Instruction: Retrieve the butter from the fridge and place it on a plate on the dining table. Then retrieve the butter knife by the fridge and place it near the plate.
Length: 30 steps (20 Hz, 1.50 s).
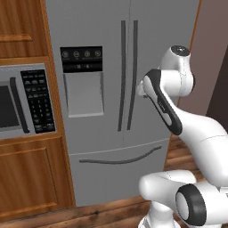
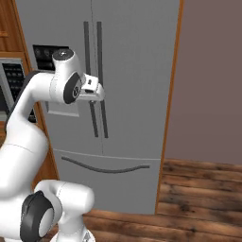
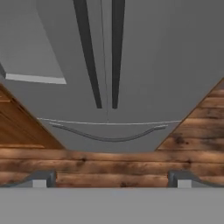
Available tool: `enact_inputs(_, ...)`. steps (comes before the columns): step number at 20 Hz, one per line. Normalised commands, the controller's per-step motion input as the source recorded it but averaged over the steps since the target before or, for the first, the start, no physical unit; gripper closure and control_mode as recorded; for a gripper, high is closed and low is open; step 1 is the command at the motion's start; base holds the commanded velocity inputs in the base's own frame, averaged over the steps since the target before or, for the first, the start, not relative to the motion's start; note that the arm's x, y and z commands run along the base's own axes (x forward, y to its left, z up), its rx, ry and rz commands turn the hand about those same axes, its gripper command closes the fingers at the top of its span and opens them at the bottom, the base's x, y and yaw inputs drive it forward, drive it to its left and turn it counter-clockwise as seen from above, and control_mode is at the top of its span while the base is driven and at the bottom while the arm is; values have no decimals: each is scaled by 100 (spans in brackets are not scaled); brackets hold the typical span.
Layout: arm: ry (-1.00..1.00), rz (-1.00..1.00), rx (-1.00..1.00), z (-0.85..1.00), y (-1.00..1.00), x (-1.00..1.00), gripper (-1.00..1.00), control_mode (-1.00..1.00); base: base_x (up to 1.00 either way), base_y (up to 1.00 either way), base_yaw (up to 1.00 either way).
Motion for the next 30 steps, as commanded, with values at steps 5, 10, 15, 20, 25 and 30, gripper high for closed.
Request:
enact_inputs(5, -9, 0, 0, 0, 0, 59, -100, -100, 0, 0, 0)
enact_inputs(10, 0, 0, 0, 0, 0, 70, -100, -100, 0, 0, 0)
enact_inputs(15, -2, 0, 0, 0, 3, 72, -100, -100, 0, 0, 0)
enact_inputs(20, -14, 0, -2, 0, 9, 48, -100, -100, 0, 0, 0)
enact_inputs(25, -8, 0, 0, 0, 0, 39, -100, -100, 0, 0, 0)
enact_inputs(30, -9, 0, 0, 0, 0, 28, -100, -100, 0, 0, 0)
